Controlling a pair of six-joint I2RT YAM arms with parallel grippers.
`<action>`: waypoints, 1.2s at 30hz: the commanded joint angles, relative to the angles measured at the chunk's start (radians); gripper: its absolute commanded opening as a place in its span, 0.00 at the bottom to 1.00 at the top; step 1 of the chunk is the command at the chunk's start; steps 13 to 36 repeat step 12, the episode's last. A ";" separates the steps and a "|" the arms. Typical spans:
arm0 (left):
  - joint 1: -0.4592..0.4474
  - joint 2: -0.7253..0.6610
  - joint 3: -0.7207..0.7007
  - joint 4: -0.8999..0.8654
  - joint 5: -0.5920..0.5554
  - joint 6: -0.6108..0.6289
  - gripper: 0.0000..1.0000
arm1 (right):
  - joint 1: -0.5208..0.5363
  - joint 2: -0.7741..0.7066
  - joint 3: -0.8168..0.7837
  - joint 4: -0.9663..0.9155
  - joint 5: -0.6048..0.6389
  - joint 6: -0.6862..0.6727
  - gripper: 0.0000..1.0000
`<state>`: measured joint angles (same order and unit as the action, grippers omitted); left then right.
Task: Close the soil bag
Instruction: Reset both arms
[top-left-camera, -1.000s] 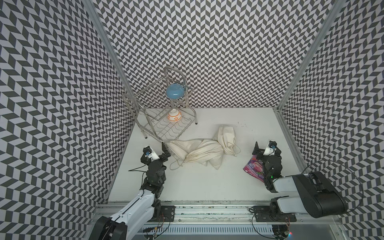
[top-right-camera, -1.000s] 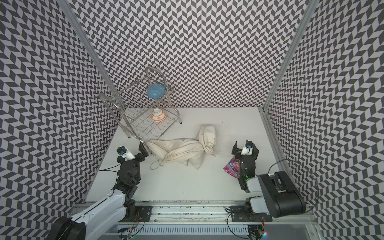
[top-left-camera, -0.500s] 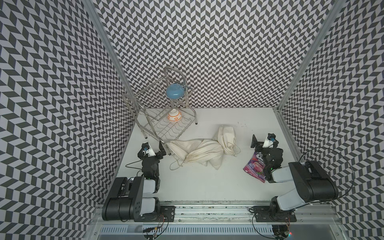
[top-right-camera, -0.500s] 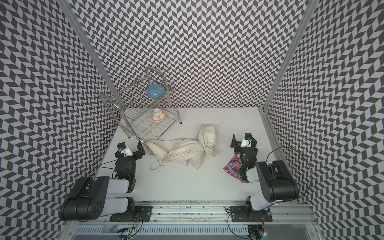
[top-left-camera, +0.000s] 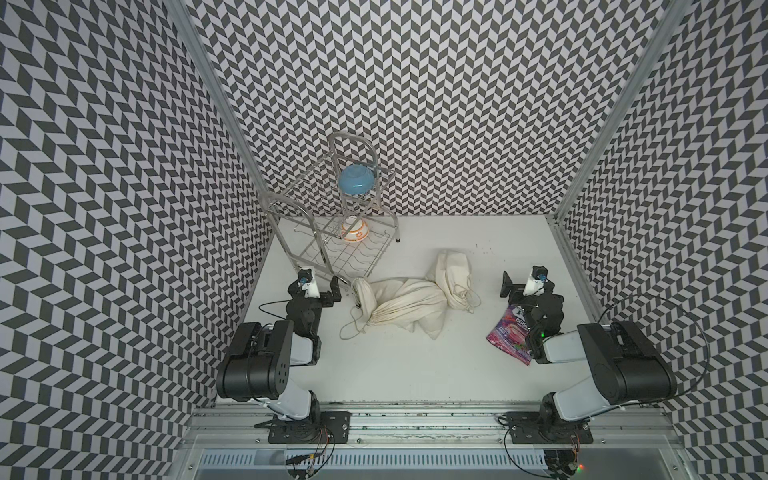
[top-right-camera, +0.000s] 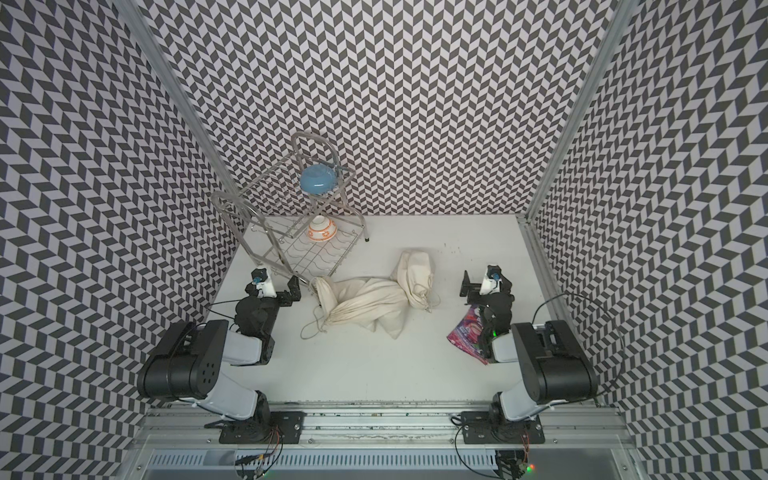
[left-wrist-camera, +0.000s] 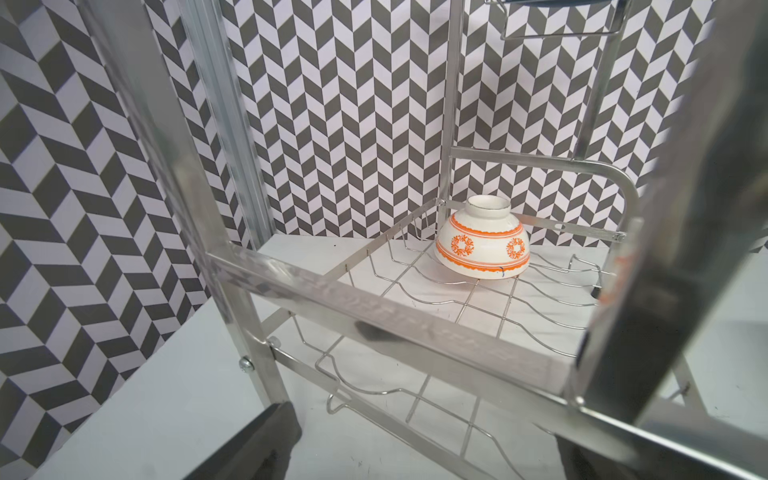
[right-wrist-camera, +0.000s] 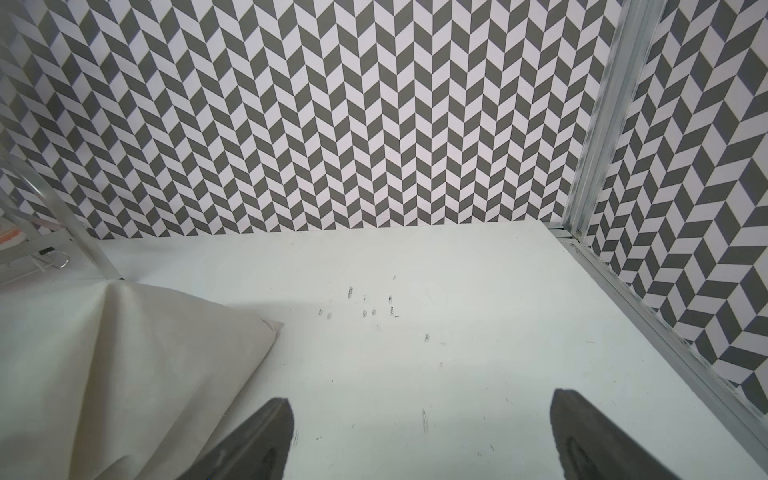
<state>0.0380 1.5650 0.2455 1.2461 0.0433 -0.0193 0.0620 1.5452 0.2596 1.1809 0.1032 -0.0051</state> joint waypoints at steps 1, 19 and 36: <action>-0.016 -0.013 0.021 -0.026 -0.009 0.015 1.00 | -0.006 -0.012 0.018 0.019 -0.007 -0.006 1.00; -0.017 -0.014 0.016 -0.019 -0.008 0.018 1.00 | -0.006 -0.014 0.018 0.019 -0.007 -0.007 1.00; -0.017 -0.014 0.016 -0.019 -0.008 0.018 1.00 | -0.006 -0.014 0.018 0.019 -0.007 -0.007 1.00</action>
